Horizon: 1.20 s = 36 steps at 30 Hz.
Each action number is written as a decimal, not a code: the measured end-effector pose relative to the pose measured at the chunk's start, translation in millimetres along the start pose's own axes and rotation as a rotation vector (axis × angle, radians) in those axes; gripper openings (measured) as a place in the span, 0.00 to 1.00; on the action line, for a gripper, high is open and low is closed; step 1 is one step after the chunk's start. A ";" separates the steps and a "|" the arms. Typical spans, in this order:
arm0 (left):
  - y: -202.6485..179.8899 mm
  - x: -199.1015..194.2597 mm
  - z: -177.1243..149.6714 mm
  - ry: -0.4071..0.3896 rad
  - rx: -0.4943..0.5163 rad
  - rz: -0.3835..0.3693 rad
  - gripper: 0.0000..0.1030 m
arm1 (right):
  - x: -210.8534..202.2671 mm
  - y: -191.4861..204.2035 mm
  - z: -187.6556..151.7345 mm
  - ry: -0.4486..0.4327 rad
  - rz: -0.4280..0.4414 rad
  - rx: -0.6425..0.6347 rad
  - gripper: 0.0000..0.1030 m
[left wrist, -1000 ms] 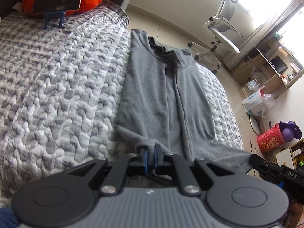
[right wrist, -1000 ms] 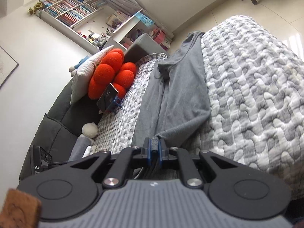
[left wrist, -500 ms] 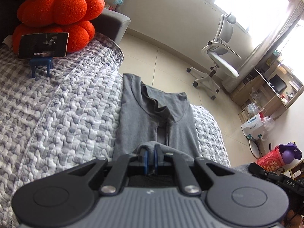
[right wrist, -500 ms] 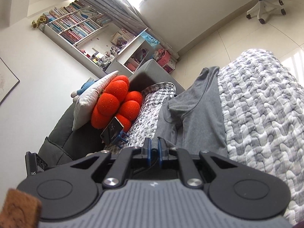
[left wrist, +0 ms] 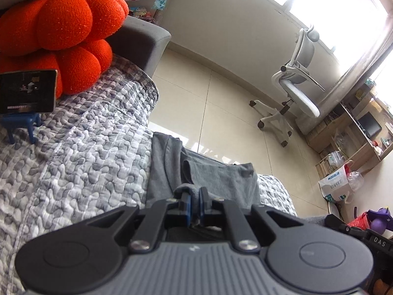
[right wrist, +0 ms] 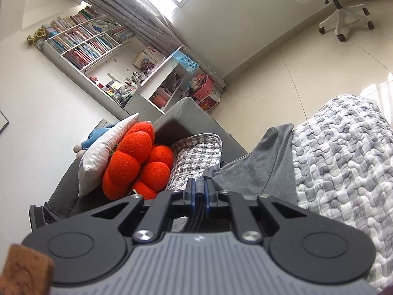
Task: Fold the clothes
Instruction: 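Pinch the hem with both grippers and lift it toward the collar, then lay the lifted hem over the shirt and open both grippers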
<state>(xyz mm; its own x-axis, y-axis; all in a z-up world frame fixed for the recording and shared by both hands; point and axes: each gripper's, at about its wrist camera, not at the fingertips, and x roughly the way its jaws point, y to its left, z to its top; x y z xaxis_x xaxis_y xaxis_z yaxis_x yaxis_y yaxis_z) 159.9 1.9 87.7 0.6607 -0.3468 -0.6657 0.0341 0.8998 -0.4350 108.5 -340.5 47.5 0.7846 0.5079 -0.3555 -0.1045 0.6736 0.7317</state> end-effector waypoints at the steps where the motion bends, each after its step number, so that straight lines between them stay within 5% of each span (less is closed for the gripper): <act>1: 0.8 9.8 7.1 0.003 -0.005 -0.002 0.06 | 8.6 -4.9 5.6 0.005 -0.005 0.008 0.11; 17: 18.4 134.0 82.3 0.096 -0.076 0.038 0.06 | 101.4 -66.8 65.6 0.043 -0.062 0.156 0.11; 26: 43.9 201.7 86.3 0.181 -0.240 0.020 0.08 | 125.0 -109.2 64.4 -0.008 -0.143 0.363 0.11; 27: 47.0 205.9 86.5 0.184 -0.263 0.011 0.11 | 125.7 -114.3 63.4 -0.018 -0.146 0.398 0.11; 30: 54.4 200.3 90.2 0.142 -0.286 -0.039 0.44 | 126.6 -128.0 60.6 -0.046 -0.157 0.492 0.16; 32: 58.7 190.7 93.0 0.097 -0.285 -0.060 0.52 | 119.4 -128.9 61.8 -0.065 -0.163 0.479 0.18; 33: 61.5 185.9 94.5 0.083 -0.285 -0.068 0.53 | 114.2 -127.8 62.5 -0.085 -0.162 0.455 0.27; 34: 64.2 181.6 94.7 0.076 -0.290 -0.077 0.53 | 108.1 -126.1 62.7 -0.112 -0.161 0.428 0.52; 36: 70.1 169.7 90.1 0.070 -0.302 -0.083 0.53 | 95.1 -123.7 63.0 -0.163 -0.156 0.388 0.72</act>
